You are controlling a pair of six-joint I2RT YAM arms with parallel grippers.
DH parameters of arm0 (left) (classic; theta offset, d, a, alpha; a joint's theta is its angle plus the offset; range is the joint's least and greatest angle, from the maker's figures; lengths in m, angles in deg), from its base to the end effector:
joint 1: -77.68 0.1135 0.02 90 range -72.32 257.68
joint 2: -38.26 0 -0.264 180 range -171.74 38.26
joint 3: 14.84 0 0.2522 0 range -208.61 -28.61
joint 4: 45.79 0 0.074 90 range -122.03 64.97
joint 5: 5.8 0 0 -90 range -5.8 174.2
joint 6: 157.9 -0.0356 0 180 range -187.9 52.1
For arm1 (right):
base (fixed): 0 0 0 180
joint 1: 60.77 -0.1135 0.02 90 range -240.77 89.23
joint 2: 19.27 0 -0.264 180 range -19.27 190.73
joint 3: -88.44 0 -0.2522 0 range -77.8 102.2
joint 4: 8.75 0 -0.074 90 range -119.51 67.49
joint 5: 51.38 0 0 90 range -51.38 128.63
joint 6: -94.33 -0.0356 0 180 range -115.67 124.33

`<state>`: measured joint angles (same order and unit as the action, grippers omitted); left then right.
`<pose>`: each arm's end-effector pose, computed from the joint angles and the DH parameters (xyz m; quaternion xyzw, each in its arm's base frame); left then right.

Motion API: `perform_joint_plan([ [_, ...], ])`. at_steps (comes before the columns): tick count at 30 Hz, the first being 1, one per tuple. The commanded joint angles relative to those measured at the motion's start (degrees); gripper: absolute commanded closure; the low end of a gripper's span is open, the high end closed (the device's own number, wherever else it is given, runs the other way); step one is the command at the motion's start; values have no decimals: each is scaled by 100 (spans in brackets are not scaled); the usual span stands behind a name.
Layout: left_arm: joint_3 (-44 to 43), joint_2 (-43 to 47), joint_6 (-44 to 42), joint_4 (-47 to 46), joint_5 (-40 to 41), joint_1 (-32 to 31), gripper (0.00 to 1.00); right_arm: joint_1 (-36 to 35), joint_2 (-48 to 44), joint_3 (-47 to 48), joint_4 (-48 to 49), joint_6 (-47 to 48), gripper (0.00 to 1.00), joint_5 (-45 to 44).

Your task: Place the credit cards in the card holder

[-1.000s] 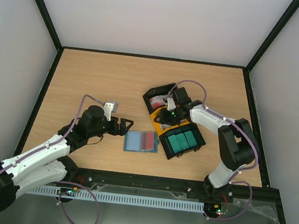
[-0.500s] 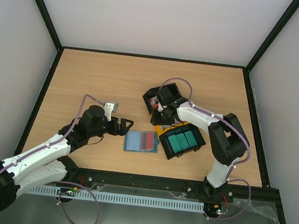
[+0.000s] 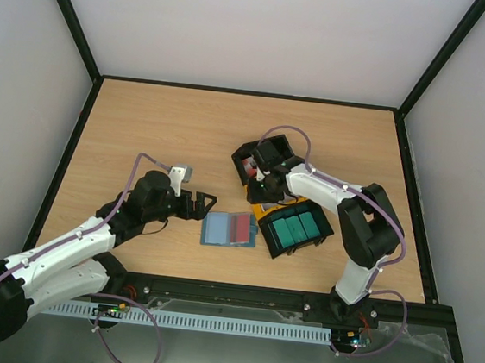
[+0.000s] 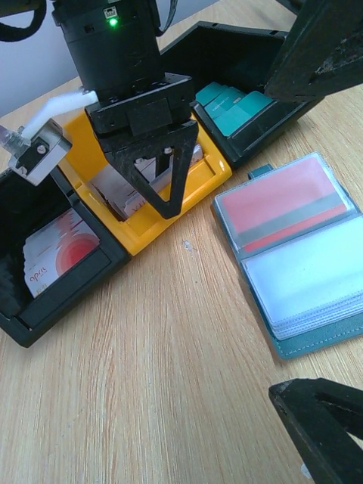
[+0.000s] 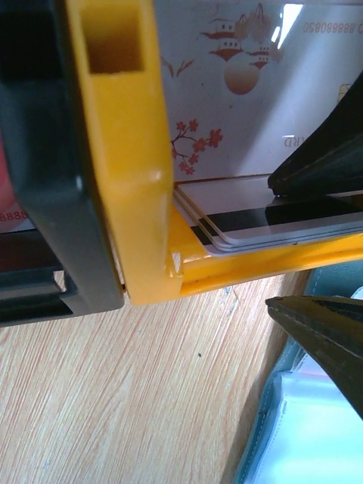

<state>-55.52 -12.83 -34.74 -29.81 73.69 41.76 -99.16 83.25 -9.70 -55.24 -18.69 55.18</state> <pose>0.1581 -0.1225 0.2249 0.0686 0.8449 -0.3617 0.3882 0.2721 0.2285 0.1826 -0.1580 0.9574 0.2215 0.0965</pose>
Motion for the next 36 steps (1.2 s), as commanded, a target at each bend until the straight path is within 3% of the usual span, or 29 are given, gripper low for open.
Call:
perform_joint_plan([
  [1, 2, -18, -57, 7, -4, 45, 0, -62, -189, 153, -247, -47, 66, -32],
  [14, 22, 5, -42, -6, -13, 59, 0, -63, -488, 66, -277, -123, 66, -30],
  [22, 24, 5, -41, 5, -17, 57, 0, -63, -486, 37, -234, -175, 79, -47],
  [36, 26, 12, -44, 15, -20, 58, 0, -63, -620, -7, -241, -228, 87, -141],
])
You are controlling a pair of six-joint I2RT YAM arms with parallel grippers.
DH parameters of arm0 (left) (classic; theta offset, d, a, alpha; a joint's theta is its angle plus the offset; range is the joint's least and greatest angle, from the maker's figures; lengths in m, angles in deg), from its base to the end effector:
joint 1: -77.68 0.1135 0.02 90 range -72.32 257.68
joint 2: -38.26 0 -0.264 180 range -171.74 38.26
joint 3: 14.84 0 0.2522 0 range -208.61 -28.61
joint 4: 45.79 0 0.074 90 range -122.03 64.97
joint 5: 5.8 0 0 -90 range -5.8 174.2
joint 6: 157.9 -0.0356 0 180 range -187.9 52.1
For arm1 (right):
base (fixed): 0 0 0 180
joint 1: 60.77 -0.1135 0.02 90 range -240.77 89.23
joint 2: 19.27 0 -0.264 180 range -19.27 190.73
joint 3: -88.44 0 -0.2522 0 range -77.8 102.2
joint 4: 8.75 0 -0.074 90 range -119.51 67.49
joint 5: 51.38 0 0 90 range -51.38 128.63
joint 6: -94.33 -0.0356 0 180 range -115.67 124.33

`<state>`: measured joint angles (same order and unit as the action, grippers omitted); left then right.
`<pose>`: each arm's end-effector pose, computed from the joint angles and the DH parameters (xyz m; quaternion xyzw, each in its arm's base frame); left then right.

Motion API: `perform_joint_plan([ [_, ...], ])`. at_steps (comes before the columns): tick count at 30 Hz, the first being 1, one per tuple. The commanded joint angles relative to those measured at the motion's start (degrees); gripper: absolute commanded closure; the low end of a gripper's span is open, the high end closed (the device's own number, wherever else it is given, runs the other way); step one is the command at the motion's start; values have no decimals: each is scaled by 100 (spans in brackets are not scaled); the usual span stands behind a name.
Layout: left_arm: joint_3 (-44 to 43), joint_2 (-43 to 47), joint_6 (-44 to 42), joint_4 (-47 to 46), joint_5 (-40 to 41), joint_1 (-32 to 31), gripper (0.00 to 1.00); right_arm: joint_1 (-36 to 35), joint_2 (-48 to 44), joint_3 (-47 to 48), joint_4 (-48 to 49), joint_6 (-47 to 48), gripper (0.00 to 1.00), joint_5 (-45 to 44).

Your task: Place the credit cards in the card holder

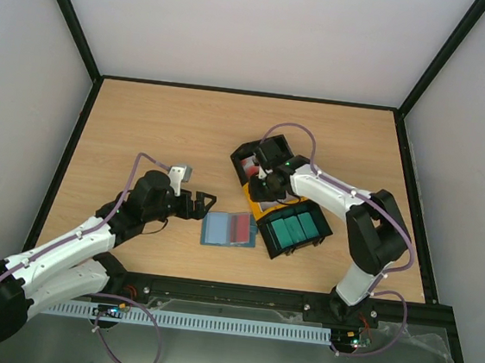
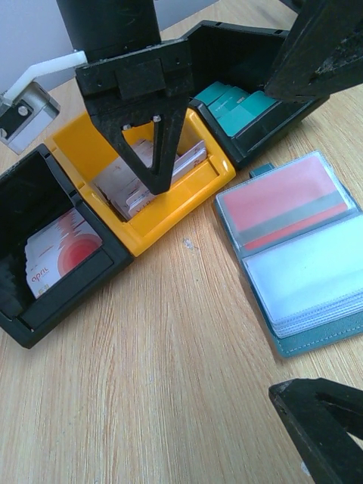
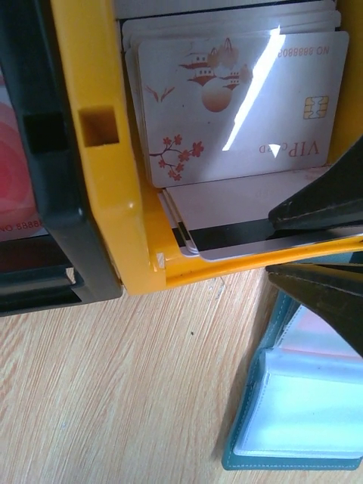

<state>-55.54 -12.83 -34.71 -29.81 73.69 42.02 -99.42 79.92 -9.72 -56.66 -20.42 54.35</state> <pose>0.1586 -0.1218 0.2250 0.0665 0.8449 -0.3610 0.3890 0.2659 0.2250 0.2006 -0.1462 0.9569 0.2252 0.1103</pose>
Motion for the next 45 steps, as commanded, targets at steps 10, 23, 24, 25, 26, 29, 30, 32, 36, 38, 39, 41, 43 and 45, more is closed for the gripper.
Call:
perform_joint_plan([
  [10, 34, 4, -41, 7, -31, 29, 0, -37, -330, -43, -100, -74, 92, -90],
  [23, 34, 10, -48, 7, -31, 33, 0, -37, 79, 47, -105, -21, 61, -423],
  [24, 33, 5, -47, 0, -31, 32, 0, -37, 120, 52, -93, 7, 60, -380],
  [25, 31, 5, -49, -2, -31, 28, 0, -37, 156, 56, -92, 24, 60, -328],
  [26, 31, 10, -42, -4, -31, 22, 0, -42, 194, 65, -84, 46, 59, -271],
  [29, 34, 4, -47, -2, -31, 32, 0, -58, 275, 83, -98, 98, 58, -166],
  [30, 33, 5, -48, -4, -31, 27, 0, -67, 294, 90, -115, 109, 58, -145],
  [32, 32, -5, -48, -1, -31, 30, 0, -79, 290, 79, -115, 128, 59, -90],
  [36, 32, -14, -42, -2, -31, 33, 0, -86, 171, 44, -83, 120, 66, 51],
  [38, 39, -24, -49, -11, -39, 26, 0, -88, 65, 26, -74, 120, 69, 114],
  [39, 34, -24, -47, -11, -40, 32, 0, -89, 32, 15, -73, 115, 71, 118],
  [41, 31, -32, -50, -12, -48, 32, 0, -89, -10, -15, -74, 103, 72, 116],
  [43, 33, -40, -44, -19, -48, 28, 0, -88, -30, -34, -72, 102, 74, 118],
  [45, 33, -53, -49, -20, -57, 26, 0, -89, -28, -31, -74, 102, 76, 117],
])
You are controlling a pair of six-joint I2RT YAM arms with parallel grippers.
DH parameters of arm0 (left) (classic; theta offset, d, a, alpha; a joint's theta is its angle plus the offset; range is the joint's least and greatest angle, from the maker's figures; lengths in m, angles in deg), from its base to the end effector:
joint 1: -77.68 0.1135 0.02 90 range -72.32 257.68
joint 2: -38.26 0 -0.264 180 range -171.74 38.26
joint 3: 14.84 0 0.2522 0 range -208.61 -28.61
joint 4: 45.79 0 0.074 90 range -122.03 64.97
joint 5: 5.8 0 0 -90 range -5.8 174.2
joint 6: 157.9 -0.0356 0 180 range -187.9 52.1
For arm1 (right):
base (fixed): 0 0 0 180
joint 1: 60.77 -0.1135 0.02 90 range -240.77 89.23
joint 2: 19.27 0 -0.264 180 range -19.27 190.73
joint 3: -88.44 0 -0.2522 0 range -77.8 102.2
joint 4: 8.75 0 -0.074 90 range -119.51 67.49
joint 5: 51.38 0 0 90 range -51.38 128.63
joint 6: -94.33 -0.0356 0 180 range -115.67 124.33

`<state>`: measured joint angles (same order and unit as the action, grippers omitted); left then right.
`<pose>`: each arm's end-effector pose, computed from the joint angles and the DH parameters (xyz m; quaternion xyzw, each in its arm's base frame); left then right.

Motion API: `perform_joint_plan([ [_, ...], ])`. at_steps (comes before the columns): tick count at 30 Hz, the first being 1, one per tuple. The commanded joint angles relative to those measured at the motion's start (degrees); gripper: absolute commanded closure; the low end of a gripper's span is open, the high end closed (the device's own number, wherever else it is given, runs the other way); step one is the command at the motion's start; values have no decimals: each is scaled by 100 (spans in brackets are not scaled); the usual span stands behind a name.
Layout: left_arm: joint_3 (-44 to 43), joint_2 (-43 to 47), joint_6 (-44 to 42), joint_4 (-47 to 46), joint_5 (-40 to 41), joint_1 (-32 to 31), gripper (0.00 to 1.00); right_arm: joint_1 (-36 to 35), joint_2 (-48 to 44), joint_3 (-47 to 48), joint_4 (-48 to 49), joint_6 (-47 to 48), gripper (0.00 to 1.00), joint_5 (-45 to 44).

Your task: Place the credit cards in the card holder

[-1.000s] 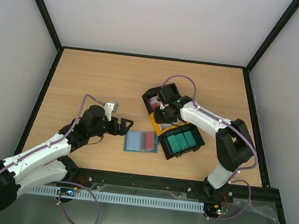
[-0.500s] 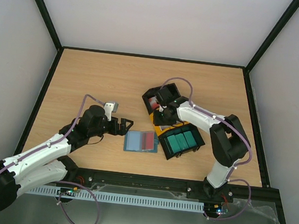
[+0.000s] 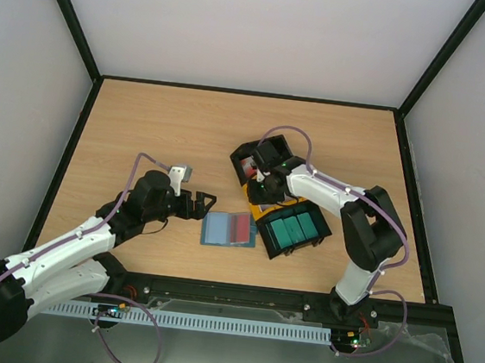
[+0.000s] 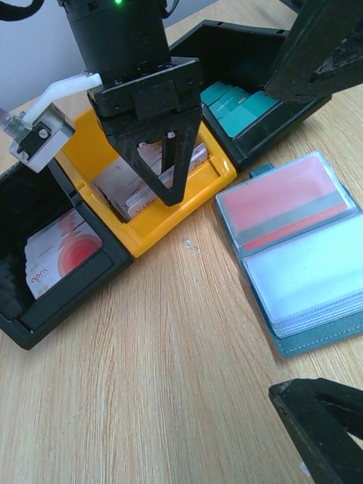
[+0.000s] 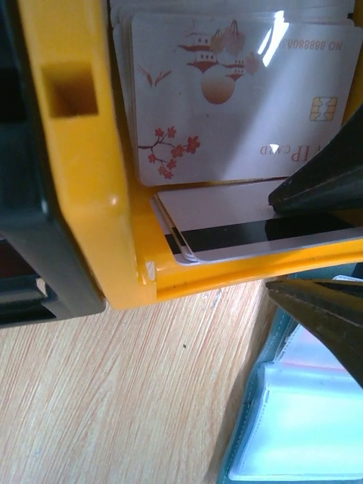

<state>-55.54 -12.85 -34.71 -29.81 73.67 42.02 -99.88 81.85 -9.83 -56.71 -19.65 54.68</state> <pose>0.1587 -0.1218 0.2250 0.0666 0.8450 -0.3610 0.3888 0.2657 0.2287 0.1889 -0.1550 0.9589 0.2185 0.0941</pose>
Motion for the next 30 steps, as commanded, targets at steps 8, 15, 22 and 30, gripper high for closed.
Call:
perform_joint_plan([
  [8, 38, -81, -55, -28, -37, 28, 0, -40, -293, -17, -63, -17, 78, 58],
  [15, 32, -116, -52, -45, -48, 32, 0, -44, -352, -84, -28, 1, 84, 131],
  [22, 21, -152, -58, -62, -71, 28, 0, -36, -371, -150, 9, -17, 85, 136],
  [30, 17, -144, -66, -50, -62, 28, 0, -37, -477, -141, -8, -27, 88, 92],
])
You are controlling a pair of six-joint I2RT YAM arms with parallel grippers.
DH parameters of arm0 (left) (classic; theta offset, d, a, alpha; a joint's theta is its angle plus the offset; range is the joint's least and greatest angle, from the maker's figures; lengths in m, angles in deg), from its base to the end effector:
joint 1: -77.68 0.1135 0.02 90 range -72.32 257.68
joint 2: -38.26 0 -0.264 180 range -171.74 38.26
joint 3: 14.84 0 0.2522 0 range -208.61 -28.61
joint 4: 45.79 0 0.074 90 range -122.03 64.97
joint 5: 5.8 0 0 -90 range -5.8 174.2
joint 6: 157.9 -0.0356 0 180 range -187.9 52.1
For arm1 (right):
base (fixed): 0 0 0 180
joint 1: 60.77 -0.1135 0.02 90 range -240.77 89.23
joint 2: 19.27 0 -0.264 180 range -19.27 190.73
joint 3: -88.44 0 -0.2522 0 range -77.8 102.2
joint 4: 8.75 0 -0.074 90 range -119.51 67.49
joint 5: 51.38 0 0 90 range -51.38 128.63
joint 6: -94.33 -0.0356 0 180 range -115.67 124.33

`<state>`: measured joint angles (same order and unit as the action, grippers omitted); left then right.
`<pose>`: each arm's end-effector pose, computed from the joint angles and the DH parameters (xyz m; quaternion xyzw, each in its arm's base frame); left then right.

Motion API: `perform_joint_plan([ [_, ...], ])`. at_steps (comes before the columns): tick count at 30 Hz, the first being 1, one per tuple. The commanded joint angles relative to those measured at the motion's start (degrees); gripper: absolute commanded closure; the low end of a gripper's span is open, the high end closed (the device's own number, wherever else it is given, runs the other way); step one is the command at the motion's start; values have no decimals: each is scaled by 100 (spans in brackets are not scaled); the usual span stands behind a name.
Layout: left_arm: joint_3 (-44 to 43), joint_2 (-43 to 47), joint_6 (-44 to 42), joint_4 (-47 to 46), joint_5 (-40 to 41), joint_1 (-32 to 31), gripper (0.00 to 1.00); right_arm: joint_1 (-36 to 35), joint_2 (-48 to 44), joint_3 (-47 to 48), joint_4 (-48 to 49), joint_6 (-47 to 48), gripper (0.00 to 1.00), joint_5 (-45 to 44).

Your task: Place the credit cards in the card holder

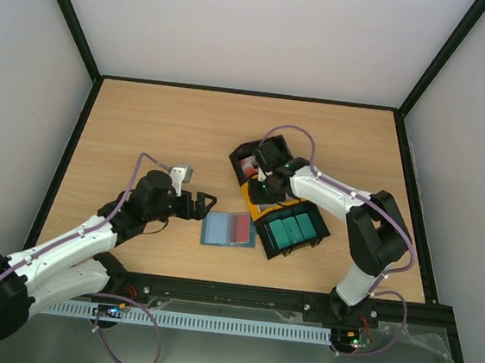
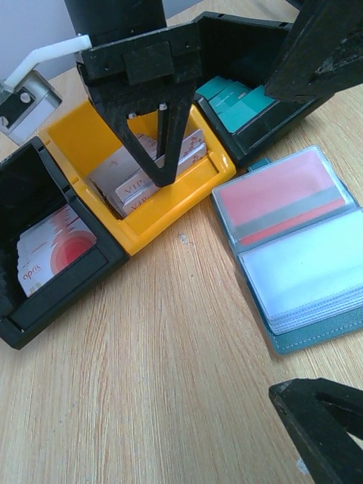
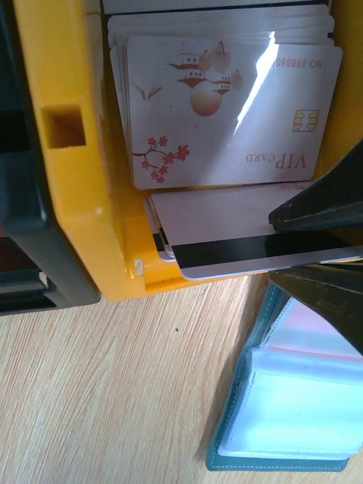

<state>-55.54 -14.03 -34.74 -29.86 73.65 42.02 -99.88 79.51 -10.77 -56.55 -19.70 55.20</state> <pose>0.1605 -0.1232 0.2213 0.0662 0.8501 -0.3567 0.3816 0.2609 0.2252 0.1979 -0.1569 0.9552 0.2288 0.1030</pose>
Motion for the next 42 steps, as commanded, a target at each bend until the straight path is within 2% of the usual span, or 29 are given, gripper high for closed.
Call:
perform_joint_plan([
  [1, 21, -24, -57, -50, -61, 32, 0, -37, -253, -52, -22, -23, 89, 42],
  [11, 14, -28, -57, -42, -70, 33, 0, -41, -349, -60, -36, -44, 93, -3],
  [15, 15, -34, -56, -40, -65, 28, 0, -41, -461, -30, -57, -88, 98, -151],
  [22, 6, -43, -63, -34, -70, 32, 0, -42, -604, 48, -203, -152, 98, -401],
  [27, 7, -44, -57, -24, -64, 32, 0, -43, -800, 248, -367, -237, 98, -912],
  [32, -1, -27, -56, 15, 1, 29, 0, -145, -1103, 284, -84, -374, 98, -738],
  [42, -55, -175, -7, 96, 65, 29, 0, -802, -277, 212, 522, -428, 98, -839],
])
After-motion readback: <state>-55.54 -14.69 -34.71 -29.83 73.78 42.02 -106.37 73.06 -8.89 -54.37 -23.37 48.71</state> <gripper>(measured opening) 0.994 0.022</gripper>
